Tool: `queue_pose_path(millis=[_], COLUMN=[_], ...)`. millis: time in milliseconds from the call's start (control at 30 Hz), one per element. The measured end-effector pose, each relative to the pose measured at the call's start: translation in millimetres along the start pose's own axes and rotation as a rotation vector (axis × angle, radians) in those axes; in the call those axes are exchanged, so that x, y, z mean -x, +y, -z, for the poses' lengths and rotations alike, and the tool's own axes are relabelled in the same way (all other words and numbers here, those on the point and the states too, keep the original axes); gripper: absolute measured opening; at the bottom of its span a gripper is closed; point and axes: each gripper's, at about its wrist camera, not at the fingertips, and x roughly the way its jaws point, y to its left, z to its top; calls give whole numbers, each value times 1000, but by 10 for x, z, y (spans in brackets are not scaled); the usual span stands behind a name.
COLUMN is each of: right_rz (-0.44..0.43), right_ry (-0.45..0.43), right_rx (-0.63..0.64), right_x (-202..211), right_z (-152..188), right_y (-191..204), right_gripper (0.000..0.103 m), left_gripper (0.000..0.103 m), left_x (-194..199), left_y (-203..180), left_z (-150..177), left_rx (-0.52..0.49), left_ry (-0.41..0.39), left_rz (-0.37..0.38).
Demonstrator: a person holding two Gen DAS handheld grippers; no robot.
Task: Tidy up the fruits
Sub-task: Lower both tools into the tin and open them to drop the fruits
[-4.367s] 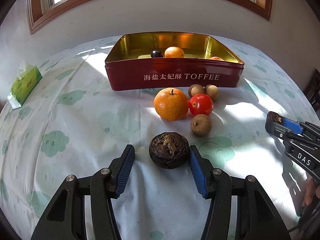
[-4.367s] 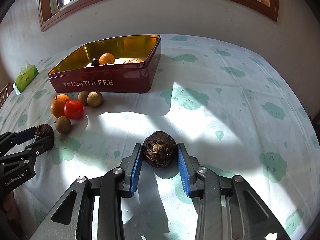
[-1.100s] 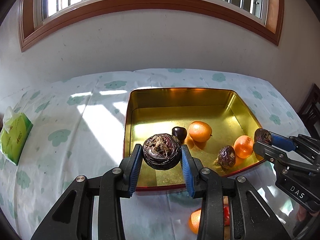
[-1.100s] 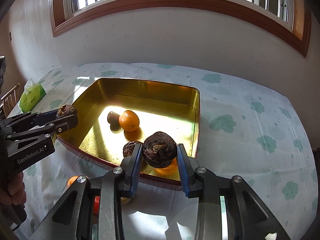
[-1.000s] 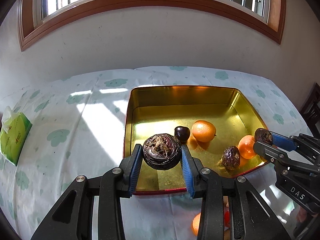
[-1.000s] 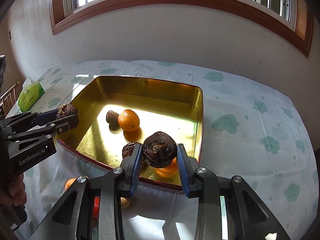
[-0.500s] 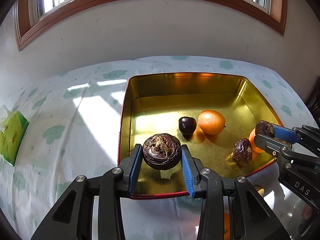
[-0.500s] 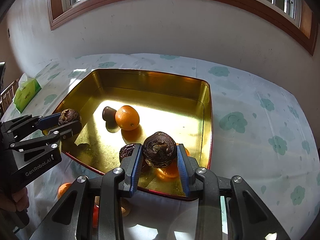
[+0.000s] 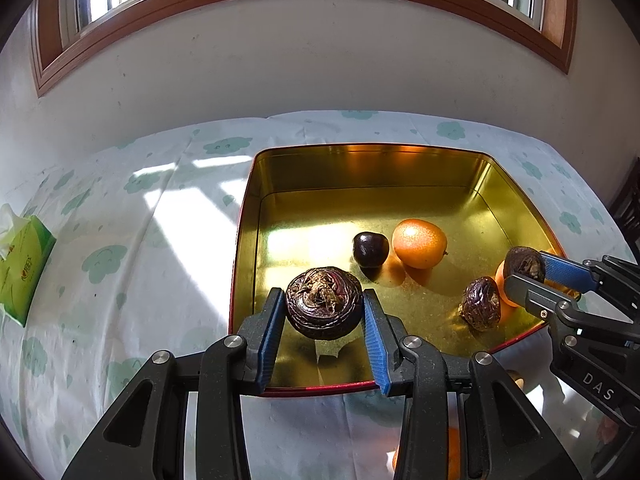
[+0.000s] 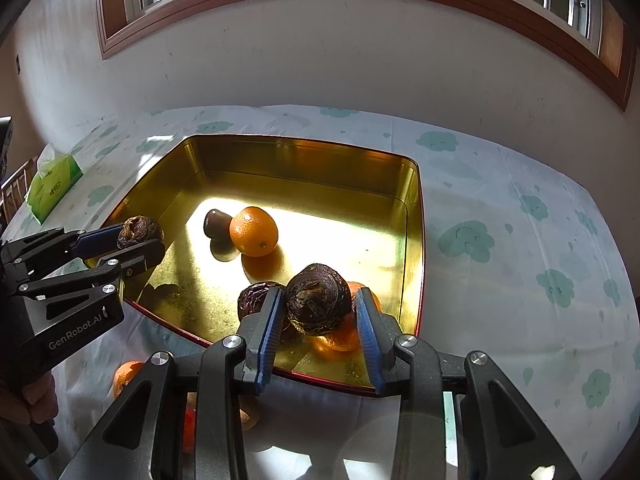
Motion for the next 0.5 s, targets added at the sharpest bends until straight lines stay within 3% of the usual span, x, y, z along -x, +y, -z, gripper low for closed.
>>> queue_pose_path(millis=[200,333,500], right_rz=[-1,-1,-3], right_ry=[-1,-6,-16], right_rx=[-13,-13,-13], right_x=[20,64,156], right_z=[7,21,59], right_y=[-23,-30,-32], right_gripper=[44,45,46], left_gripper=[44,57,58], left_x=[-1,6,54], left_y=[-11,-41,-51], left_z=[-7,1,27], left_rx=[-2,-10,5], left_ry=[4,6,1], left_rz=[3,-3,-6])
